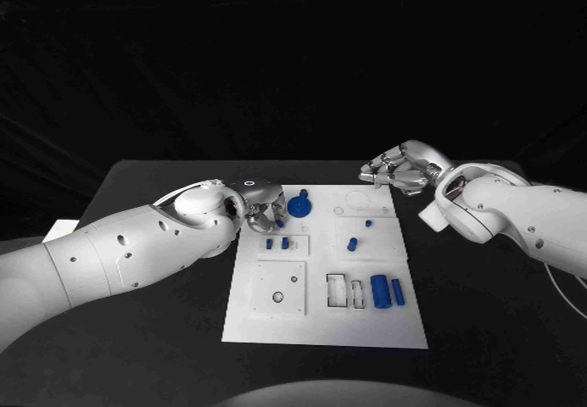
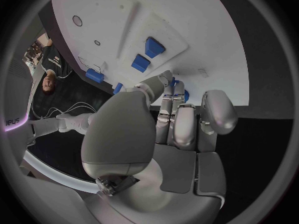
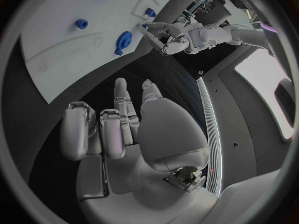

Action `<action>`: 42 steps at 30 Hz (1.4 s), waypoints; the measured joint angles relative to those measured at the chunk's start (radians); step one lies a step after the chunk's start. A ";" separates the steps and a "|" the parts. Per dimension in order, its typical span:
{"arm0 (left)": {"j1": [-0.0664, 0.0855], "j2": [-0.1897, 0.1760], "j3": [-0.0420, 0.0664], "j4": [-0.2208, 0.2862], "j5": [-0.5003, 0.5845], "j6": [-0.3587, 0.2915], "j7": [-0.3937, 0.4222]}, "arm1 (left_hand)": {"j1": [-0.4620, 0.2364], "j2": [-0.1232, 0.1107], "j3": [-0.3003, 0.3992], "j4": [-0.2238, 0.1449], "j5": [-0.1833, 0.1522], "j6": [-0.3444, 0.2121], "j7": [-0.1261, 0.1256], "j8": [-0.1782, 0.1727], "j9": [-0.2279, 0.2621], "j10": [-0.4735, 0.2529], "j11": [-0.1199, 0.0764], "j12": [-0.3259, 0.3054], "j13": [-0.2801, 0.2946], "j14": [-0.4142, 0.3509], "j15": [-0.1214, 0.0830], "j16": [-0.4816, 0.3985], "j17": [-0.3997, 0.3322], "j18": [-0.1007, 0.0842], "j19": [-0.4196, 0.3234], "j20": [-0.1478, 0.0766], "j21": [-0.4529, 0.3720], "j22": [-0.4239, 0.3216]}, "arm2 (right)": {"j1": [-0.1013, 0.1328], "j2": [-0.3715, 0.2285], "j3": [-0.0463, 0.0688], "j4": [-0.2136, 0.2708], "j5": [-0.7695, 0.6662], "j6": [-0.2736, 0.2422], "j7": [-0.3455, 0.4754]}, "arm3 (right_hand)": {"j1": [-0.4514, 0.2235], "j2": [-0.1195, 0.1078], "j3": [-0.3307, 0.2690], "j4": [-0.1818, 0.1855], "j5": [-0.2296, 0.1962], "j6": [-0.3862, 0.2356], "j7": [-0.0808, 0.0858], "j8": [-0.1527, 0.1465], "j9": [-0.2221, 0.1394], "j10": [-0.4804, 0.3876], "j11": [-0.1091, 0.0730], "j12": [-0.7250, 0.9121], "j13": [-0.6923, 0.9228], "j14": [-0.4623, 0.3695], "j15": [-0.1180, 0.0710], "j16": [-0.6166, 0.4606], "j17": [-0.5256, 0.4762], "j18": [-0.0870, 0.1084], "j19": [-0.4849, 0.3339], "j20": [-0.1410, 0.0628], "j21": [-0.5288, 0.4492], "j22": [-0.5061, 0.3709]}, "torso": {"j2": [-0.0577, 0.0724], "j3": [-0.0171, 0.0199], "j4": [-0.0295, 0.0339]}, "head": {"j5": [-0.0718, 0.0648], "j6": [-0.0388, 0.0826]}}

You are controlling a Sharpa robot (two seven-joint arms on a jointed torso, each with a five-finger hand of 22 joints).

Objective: Assemble the parts on the task board

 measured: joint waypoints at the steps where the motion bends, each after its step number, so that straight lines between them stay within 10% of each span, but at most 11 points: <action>1: 0.000 0.000 0.000 0.000 0.000 0.000 0.000 | 0.000 0.000 0.000 0.000 0.000 0.000 0.000 0.000 0.000 0.000 0.000 0.000 -0.001 0.000 0.000 0.000 -0.001 0.000 0.000 0.000 0.000 0.000 | 0.000 0.000 0.000 0.000 0.000 0.000 0.000 | 0.000 0.000 0.000 0.000 0.000 0.000 0.000 0.000 0.000 0.000 0.000 0.000 0.000 0.000 0.000 0.000 0.000 0.000 0.000 0.000 0.000 0.000 | 0.000 -0.0001 -0.0001 | 0.000 0.000; 42: 0.000 0.009 -0.002 -0.011 0.021 0.015 0.010 | 0.000 0.000 0.008 0.008 0.000 -0.007 0.007 -0.005 -0.003 0.029 -0.004 -0.009 -0.002 0.000 0.007 -0.004 -0.007 0.000 -0.004 0.004 -0.010 -0.006 | 0.000 0.000 0.000 0.003 0.000 0.000 0.000 | 0.000 0.000 0.000 0.000 0.000 0.000 0.000 0.000 0.000 0.000 0.001 0.000 0.000 0.000 0.000 0.000 0.000 0.000 0.000 0.000 0.000 0.000 | 0.000 -0.0009 0.0001 | -0.002 -0.004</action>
